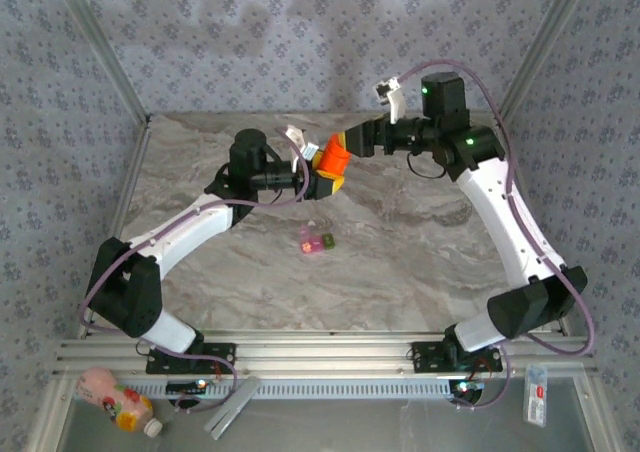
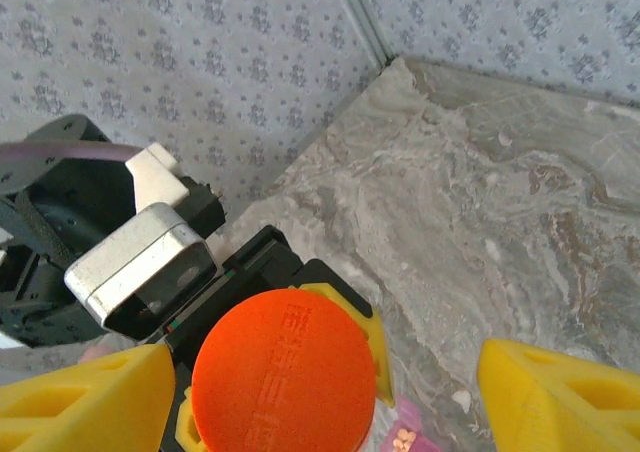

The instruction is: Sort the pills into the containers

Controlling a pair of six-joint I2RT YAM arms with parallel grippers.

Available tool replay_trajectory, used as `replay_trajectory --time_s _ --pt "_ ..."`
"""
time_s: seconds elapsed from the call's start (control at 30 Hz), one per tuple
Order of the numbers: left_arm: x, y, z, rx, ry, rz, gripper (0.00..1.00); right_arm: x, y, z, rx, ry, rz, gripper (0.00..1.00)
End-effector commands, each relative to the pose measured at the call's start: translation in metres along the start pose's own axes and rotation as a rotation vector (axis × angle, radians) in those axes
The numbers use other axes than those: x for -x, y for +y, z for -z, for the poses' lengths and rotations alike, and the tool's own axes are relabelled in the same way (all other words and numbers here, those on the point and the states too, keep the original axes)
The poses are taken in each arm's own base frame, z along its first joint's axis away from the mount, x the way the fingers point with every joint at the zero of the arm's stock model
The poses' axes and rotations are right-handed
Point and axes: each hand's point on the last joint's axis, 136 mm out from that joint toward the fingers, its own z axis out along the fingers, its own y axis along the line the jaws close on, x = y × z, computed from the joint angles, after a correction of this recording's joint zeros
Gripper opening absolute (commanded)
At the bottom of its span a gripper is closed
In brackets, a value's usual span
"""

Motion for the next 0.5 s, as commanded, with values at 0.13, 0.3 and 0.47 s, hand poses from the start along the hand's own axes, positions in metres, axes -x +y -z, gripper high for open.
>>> replay_trajectory --time_s 0.13,0.3,0.47 --pt "0.021 -0.016 0.001 -0.056 -0.024 -0.046 0.00 -0.010 0.007 -0.005 0.026 0.059 0.026 0.79" --pt "0.019 -0.015 -0.001 -0.054 -0.021 -0.043 0.00 -0.014 0.004 -0.009 0.022 0.071 0.016 0.76" --pt "0.019 -0.014 -0.001 -0.051 -0.020 -0.043 0.00 -0.015 0.005 -0.011 0.035 0.075 0.010 0.72"
